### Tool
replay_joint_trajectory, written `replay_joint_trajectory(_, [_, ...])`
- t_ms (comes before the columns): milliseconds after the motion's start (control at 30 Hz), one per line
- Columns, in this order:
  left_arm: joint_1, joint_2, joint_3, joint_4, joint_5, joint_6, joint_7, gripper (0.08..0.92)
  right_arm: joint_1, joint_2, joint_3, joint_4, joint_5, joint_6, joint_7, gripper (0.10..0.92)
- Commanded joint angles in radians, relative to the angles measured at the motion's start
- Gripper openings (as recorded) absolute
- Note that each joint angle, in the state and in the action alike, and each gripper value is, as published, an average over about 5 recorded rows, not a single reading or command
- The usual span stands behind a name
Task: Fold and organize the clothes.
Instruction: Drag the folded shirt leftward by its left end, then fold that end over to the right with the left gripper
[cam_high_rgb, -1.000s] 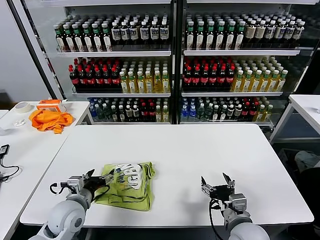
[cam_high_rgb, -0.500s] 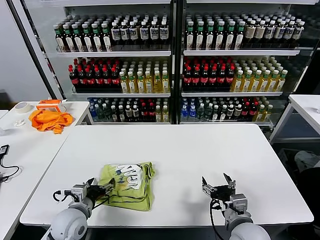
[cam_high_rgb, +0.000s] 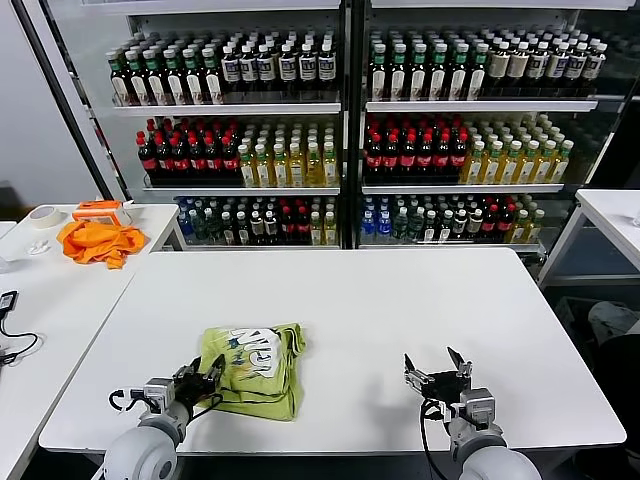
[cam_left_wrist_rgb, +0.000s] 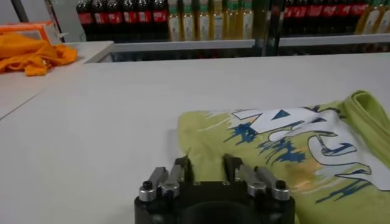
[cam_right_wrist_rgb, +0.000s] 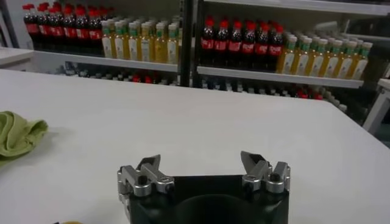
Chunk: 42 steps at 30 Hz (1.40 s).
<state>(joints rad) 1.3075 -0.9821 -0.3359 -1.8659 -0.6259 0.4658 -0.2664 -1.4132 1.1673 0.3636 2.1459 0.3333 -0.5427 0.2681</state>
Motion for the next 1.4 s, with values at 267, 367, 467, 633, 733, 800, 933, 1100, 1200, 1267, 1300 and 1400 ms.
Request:
replay_joint_trajectory(267, [0.059,0.138,-0.197,-0.159,-0.003,0.023,0.004,0.128,0.014,-0.004,-0.007,0.001,0.001,0.0,0.0,0.823])
replay_joint_trajectory(367, [0.086,0.226,-0.336,-0.192,-0.032,0.077,0.0,0.114,0.013,-0.004,-0.006,0.001,0.001,0.002,-0.001,0.823])
replay_joint_trajectory(467, [0.101,0.321,-0.466,-0.179,-0.049,0.106,-0.008,0.114,0.015,-0.004,-0.005,0.0,0.002,0.004,-0.002,0.823])
replay_joint_trajectory(633, [0.084,0.394,-0.571,-0.152,-0.065,0.112,-0.001,0.114,0.016,-0.005,-0.001,0.003,0.003,0.006,-0.003,0.823])
replay_joint_trajectory(733, [0.07,0.334,-0.493,-0.218,-0.065,0.112,-0.001,0.114,0.006,-0.008,0.009,0.009,0.004,0.006,-0.003,0.823])
replay_joint_trajectory(800, [0.061,0.254,-0.367,-0.275,-0.02,0.112,0.004,0.114,-0.002,-0.01,0.017,0.012,0.004,0.006,-0.003,0.823])
replay_joint_trajectory(933, [0.059,0.042,0.011,-0.319,0.229,0.098,0.039,0.114,-0.017,-0.01,0.032,0.019,0.003,0.004,-0.002,0.823])
replay_joint_trajectory(1100, [0.015,-0.142,0.256,-0.291,0.304,0.089,0.065,0.114,-0.027,-0.009,0.046,0.027,0.002,0.0,0.002,0.823])
replay_joint_trajectory(1200, [-0.045,-0.182,0.288,-0.275,0.303,0.095,0.075,0.114,-0.032,-0.009,0.052,0.033,0.001,-0.002,0.002,0.823])
replay_joint_trajectory(1267, [-0.081,-0.184,0.284,-0.262,0.297,0.1,0.077,0.114,-0.033,-0.008,0.055,0.034,0.001,-0.003,0.003,0.823])
replay_joint_trajectory(1300, [-0.096,-0.182,0.279,-0.256,0.292,0.103,0.076,0.114,-0.034,-0.007,0.055,0.033,0.0,-0.003,0.003,0.823])
replay_joint_trajectory(1400, [-0.119,-0.176,0.269,-0.243,0.27,0.109,0.071,0.114,-0.033,-0.004,0.055,0.032,-0.001,-0.003,0.003,0.823])
